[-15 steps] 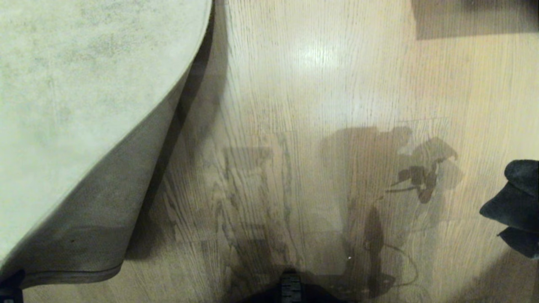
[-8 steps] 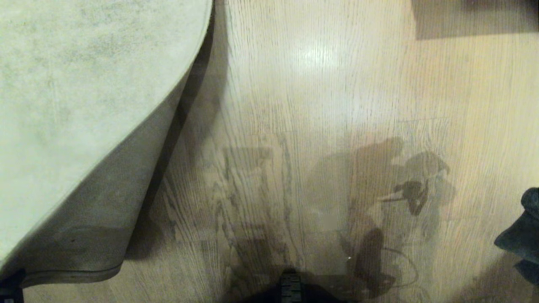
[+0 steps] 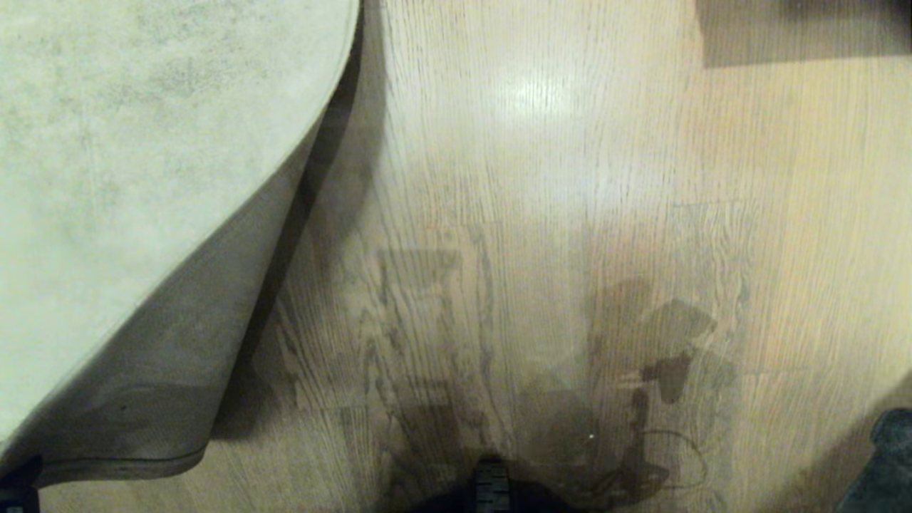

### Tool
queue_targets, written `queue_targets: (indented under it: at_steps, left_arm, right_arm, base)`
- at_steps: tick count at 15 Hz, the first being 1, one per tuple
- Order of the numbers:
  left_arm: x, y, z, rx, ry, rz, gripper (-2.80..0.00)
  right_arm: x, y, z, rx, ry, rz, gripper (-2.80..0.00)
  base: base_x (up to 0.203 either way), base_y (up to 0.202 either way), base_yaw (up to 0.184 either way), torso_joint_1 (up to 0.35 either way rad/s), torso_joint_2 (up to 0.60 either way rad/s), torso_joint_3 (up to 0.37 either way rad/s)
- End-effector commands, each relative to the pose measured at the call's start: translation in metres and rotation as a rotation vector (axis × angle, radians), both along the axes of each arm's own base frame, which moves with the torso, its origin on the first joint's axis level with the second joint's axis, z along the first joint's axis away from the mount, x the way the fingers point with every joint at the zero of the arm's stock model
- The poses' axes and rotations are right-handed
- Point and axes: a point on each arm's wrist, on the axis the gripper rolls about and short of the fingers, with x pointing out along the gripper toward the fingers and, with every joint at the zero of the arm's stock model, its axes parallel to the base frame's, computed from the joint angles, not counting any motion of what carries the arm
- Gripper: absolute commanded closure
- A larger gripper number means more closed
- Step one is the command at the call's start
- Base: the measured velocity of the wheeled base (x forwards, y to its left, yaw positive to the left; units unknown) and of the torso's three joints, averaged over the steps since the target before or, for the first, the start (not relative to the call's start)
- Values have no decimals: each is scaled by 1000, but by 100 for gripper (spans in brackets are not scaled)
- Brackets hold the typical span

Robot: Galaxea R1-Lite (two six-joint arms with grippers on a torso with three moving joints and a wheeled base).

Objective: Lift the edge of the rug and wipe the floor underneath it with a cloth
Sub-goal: Lay down the carpet

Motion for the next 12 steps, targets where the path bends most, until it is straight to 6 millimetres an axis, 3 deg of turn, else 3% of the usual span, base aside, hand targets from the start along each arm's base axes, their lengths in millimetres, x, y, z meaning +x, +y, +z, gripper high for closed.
queue_targets:
  at_steps: [1,12]
  left_arm:
    - [0,0,0,3,-2,-2,0]
    - [-3,-2,0,10,-9,0,0]
  right_arm:
    - [-20,1,-16,-3,29,69,0]
    - [-21,1,-11,126,-31,89,0]
  base:
    - [0,0,0,0,0,0]
    - [0,0,0,0,0,0]
